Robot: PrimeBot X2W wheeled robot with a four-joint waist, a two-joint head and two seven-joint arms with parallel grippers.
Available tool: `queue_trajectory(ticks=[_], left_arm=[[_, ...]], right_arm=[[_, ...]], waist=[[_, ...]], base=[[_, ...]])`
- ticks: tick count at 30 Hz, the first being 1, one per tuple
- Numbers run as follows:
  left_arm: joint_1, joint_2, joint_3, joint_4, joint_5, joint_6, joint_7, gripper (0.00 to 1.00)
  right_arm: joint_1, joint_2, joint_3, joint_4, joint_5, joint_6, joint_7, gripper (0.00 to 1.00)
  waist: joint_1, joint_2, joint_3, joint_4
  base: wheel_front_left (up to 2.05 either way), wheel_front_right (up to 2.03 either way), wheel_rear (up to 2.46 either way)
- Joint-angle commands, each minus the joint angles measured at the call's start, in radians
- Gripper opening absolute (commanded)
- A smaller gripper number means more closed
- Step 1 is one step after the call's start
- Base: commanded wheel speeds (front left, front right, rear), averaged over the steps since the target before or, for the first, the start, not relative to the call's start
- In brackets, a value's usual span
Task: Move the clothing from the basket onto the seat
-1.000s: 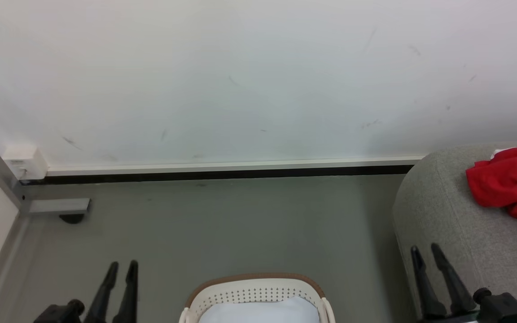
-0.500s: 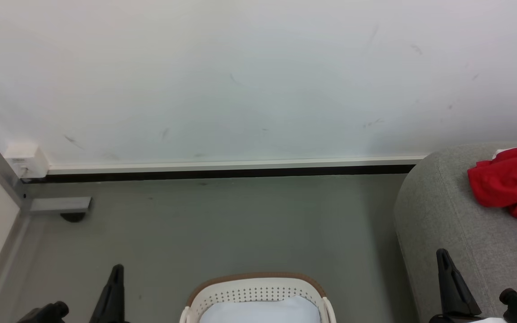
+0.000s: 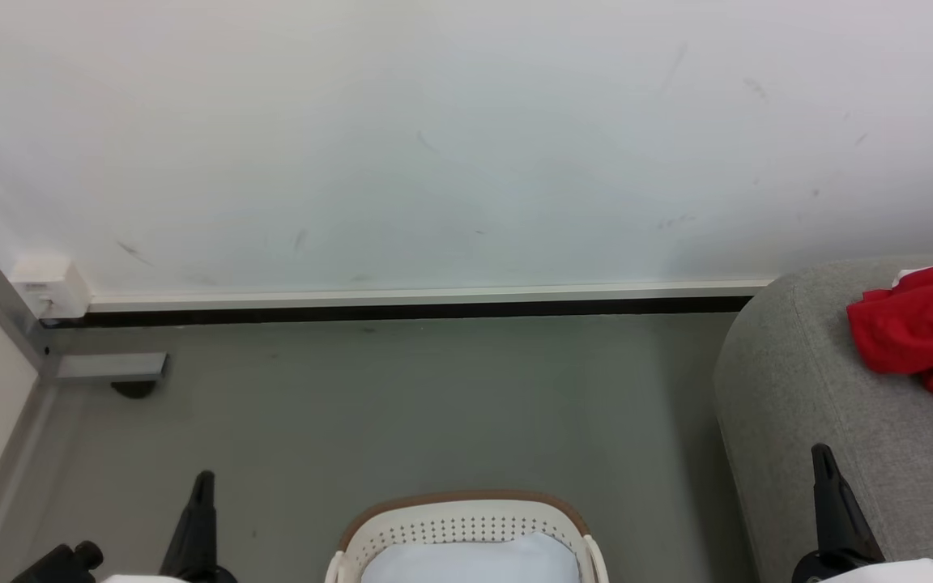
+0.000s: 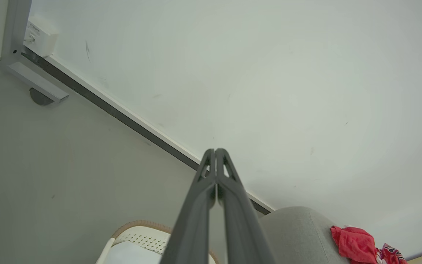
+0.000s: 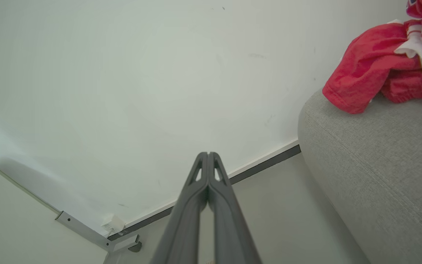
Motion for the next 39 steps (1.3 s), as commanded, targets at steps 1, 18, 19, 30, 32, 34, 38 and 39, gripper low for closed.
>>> queue_trajectory(ticks=[1, 18, 19, 30, 32, 34, 38, 39], left_arm=[[-0.026, 0.002, 0.009, -0.009, -0.034, -0.001, 0.009, 0.0], [-0.045, -0.009, 0.03, -0.001, -0.239, -0.001, 0.069, 0.0], [-0.047, -0.01, 0.031, -0.001, -0.249, -0.002, 0.072, 0.0], [-0.057, -0.017, 0.044, 0.003, -0.363, -0.002, 0.104, 0.0], [-0.059, -0.018, 0.046, 0.004, -0.38, -0.002, 0.111, 0.0], [-0.061, -0.019, 0.048, 0.004, -0.399, -0.002, 0.116, 0.0], [-0.064, -0.021, 0.052, 0.006, -0.436, -0.002, 0.127, 0.0], [-0.064, -0.022, 0.053, 0.007, -0.444, -0.002, 0.129, 0.0]], right_arm=[[-0.025, -0.01, -0.007, -0.009, 0.041, -0.001, 0.008, 0.0], [-0.039, -0.016, -0.036, 0.0, 0.257, -0.001, 0.06, 0.0], [-0.039, -0.017, -0.038, 0.0, 0.27, -0.001, 0.064, 0.0], [-0.047, -0.018, -0.057, 0.006, 0.389, -0.001, 0.095, 0.0], [-0.048, -0.018, -0.06, 0.007, 0.41, -0.001, 0.101, 0.0], [-0.05, -0.019, -0.063, 0.008, 0.428, -0.001, 0.106, 0.0], [-0.052, -0.019, -0.069, 0.011, 0.468, -0.001, 0.116, 0.0], [-0.053, -0.019, -0.07, 0.011, 0.477, -0.001, 0.12, 0.0]], waist=[[0.0, -0.0001, 0.0, 0.0], [0.0, -0.0001, 0.004, 0.005], [0.0, -0.0001, 0.004, 0.005], [0.0, -0.0001, 0.006, 0.008], [0.0, -0.0001, 0.006, 0.009], [0.0, -0.0001, 0.007, 0.009], [0.0, -0.0001, 0.007, 0.01], [0.0, -0.0001, 0.008, 0.01]], base=[[0.0, 0.0, 0.0], [0.0, 0.0, 0.0], [0.0, 0.0, 0.0], [0.0, 0.0, 0.0], [0.0, 0.0, 0.0], [0.0, 0.0, 0.0], [0.0, 0.0, 0.0], [0.0, 0.0, 0.0]])
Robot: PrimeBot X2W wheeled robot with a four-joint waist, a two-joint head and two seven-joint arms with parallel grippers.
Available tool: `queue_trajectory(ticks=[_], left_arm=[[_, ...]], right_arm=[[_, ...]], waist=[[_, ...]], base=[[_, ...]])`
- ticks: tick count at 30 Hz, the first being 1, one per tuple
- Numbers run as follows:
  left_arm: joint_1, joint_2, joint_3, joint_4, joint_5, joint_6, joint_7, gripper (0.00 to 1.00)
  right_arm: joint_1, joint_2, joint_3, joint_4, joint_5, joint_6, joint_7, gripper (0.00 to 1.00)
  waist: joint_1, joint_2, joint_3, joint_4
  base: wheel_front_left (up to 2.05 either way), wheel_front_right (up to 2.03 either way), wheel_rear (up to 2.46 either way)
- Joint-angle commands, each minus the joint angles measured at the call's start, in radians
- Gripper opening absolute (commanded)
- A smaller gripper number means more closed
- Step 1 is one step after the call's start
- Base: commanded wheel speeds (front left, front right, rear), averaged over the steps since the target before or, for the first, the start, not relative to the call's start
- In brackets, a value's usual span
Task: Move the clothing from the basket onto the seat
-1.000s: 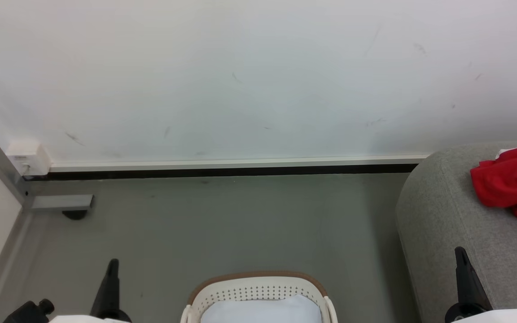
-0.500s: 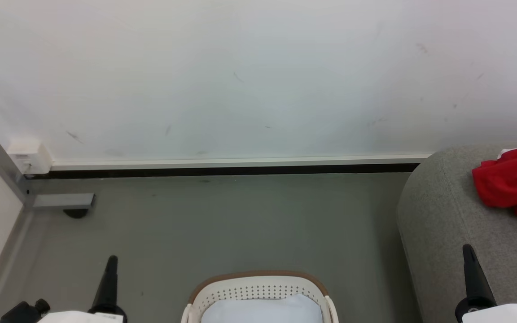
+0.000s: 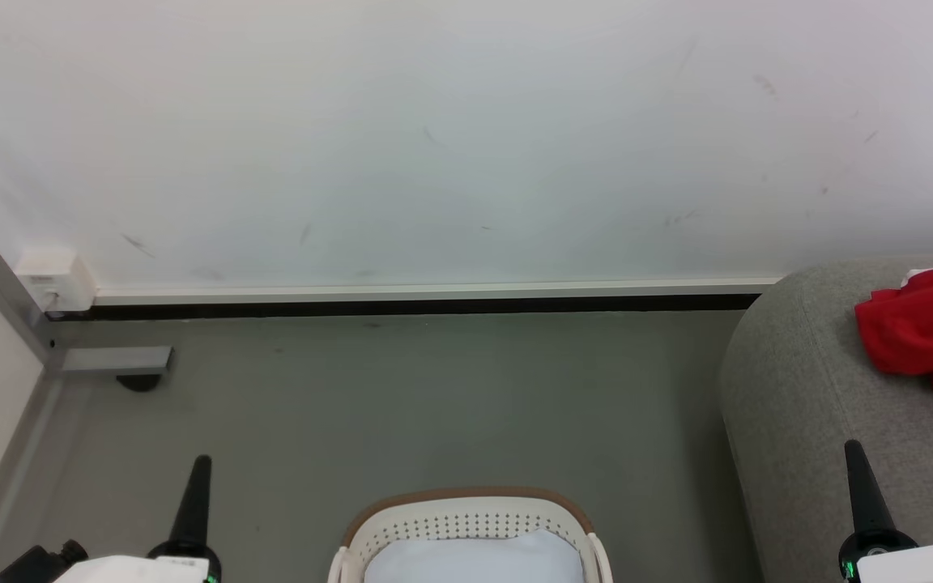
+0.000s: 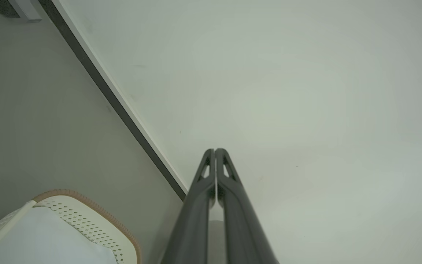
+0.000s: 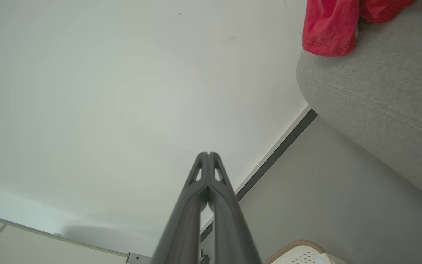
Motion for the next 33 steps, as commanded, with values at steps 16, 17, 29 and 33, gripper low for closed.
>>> queue_trajectory(ticks=[16, 17, 29, 33], left_arm=[[-0.031, -0.007, 0.021, 0.0, -0.153, -0.003, 0.046, 0.0], [-0.032, -0.007, 0.022, 0.0, -0.162, -0.003, 0.048, 0.0], [-0.04, -0.012, 0.032, 0.004, -0.252, -0.003, 0.075, 0.0], [-0.041, -0.013, 0.034, 0.005, -0.27, -0.003, 0.08, 0.0]], right_arm=[[-0.032, -0.01, -0.031, 0.004, 0.162, -0.002, 0.046, 0.0], [-0.033, -0.01, -0.032, 0.004, 0.17, -0.002, 0.048, 0.0], [-0.04, -0.009, -0.049, 0.009, 0.263, -0.002, 0.075, 0.0], [-0.04, -0.009, -0.054, 0.011, 0.283, -0.002, 0.082, 0.0]], waist=[[0.0, 0.0, 0.003, 0.004], [0.0, 0.0, 0.003, 0.005], [0.0, 0.0, 0.006, 0.008], [0.0, 0.0, 0.006, 0.009]], base=[[0.0, 0.0, 0.0], [0.0, 0.0, 0.0], [0.0, 0.0, 0.0], [0.0, 0.0, 0.0]])
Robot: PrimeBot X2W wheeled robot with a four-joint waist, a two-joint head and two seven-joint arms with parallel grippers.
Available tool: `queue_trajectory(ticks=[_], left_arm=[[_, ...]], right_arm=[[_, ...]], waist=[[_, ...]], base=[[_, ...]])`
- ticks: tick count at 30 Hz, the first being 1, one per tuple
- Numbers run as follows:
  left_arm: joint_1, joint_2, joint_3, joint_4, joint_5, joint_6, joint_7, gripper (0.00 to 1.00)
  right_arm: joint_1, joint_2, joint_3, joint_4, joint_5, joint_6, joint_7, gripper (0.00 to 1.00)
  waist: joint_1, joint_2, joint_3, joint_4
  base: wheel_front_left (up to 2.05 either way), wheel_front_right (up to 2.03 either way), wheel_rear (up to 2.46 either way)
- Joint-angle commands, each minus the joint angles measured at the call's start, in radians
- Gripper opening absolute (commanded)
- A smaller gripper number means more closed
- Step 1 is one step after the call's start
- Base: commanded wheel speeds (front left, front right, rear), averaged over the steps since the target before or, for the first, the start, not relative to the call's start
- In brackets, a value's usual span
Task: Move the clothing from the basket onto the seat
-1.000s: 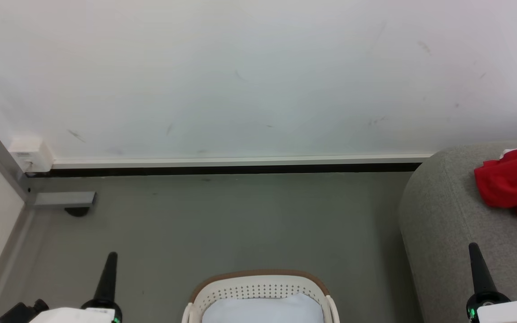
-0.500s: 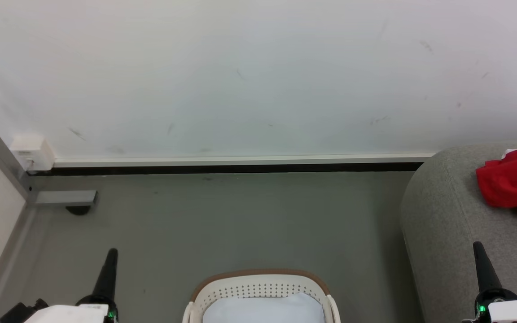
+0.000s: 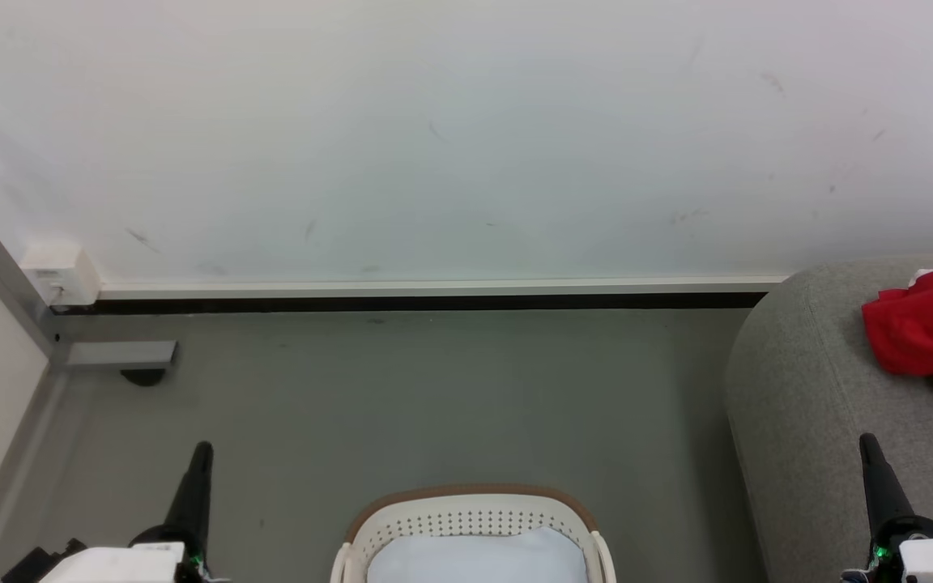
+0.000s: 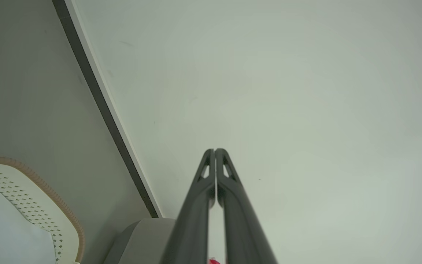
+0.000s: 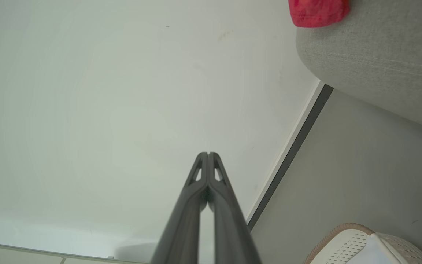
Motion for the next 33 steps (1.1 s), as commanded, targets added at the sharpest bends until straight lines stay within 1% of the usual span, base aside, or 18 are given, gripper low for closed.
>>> queue_trajectory(ticks=[1, 23, 33], left_arm=[[-0.014, 0.002, 0.008, -0.003, -0.026, -0.003, 0.01, 0.0], [-0.026, -0.007, 0.021, 0.004, -0.162, -0.004, 0.048, 0.0], [-0.026, -0.007, 0.021, 0.004, -0.16, -0.004, 0.048, 0.0]], right_arm=[[-0.017, -0.008, -0.009, 0.002, 0.026, -0.002, 0.006, 0.0], [-0.025, -0.004, -0.037, 0.009, 0.162, -0.002, 0.05, 0.0], [-0.025, -0.001, -0.04, 0.01, 0.156, -0.002, 0.052, 0.0]], waist=[[0.0, -0.0001, 0.0, 0.001], [0.0, -0.0001, 0.004, 0.006], [0.0, -0.0001, 0.004, 0.006]], base=[[0.0, 0.0, 0.0], [0.0, 0.0, 0.0], [0.0, 0.0, 0.0]])
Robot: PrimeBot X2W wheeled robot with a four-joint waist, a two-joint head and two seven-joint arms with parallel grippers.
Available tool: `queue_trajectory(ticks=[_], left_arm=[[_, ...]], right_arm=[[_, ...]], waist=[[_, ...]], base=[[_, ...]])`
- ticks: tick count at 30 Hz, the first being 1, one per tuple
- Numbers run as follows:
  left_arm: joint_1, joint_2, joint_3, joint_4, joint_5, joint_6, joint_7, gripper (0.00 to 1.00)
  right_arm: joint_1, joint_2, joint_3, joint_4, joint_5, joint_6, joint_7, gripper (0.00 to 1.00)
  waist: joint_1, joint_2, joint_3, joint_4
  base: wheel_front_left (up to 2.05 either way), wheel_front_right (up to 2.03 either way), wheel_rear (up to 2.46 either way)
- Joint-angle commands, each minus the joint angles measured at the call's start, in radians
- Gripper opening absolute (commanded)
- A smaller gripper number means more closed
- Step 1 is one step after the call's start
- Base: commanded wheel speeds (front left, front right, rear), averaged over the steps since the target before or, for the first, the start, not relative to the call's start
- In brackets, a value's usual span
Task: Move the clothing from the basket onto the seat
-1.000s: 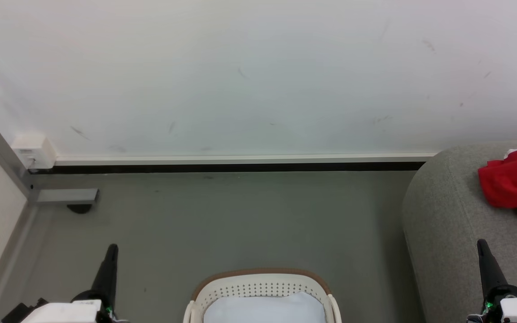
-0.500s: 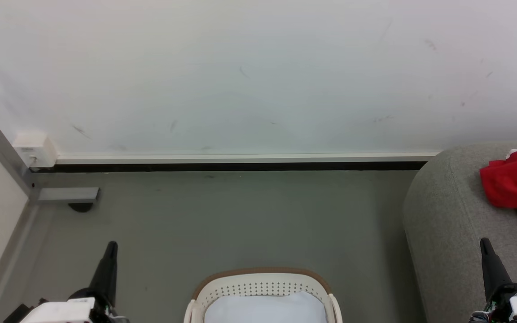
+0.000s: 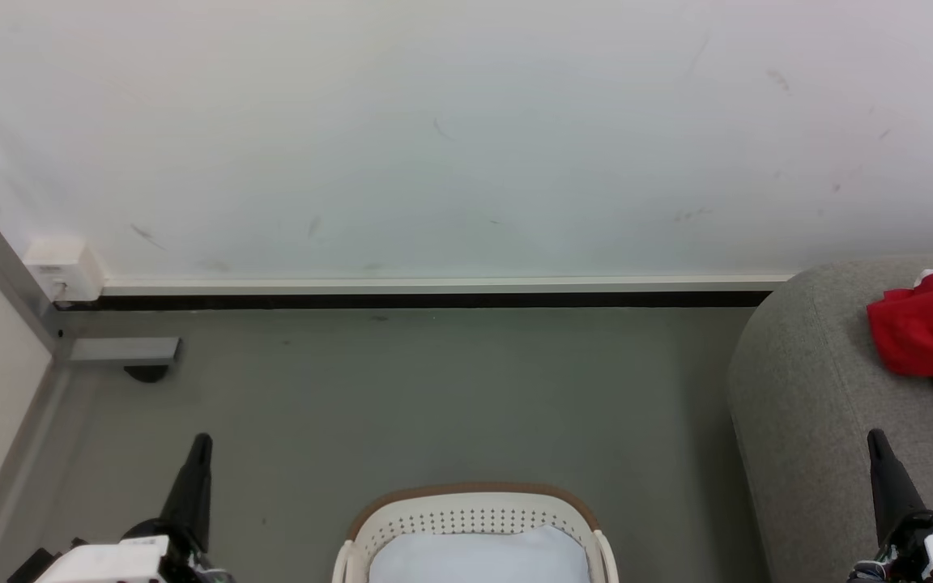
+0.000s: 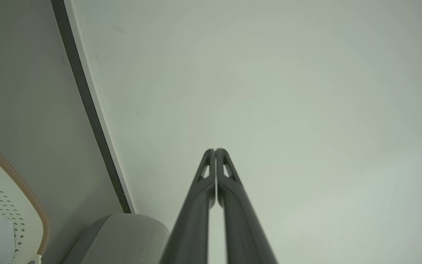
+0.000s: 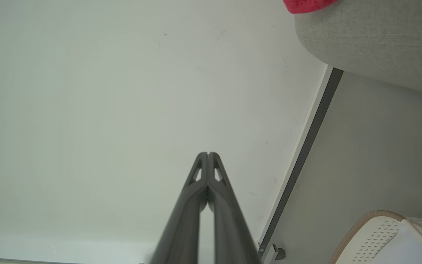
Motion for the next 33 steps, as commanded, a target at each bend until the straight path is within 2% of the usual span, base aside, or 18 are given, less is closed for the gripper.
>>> queue_trajectory(ticks=[1, 33], left_arm=[[-0.009, 0.002, 0.003, 0.0, -0.012, -0.004, 0.005, 0.0], [-0.009, 0.002, 0.003, 0.0, -0.013, -0.004, 0.004, 0.0]], right_arm=[[-0.011, -0.004, -0.005, 0.002, 0.004, -0.002, 0.003, 0.0], [-0.013, 0.004, -0.014, 0.003, -0.006, -0.002, 0.011, 0.0]], waist=[[0.0, 0.0, 0.0, 0.0], [0.0, 0.0, 0.0, 0.0]], base=[[0.0, 0.0, 0.0], [0.0, 0.0, 0.0]])
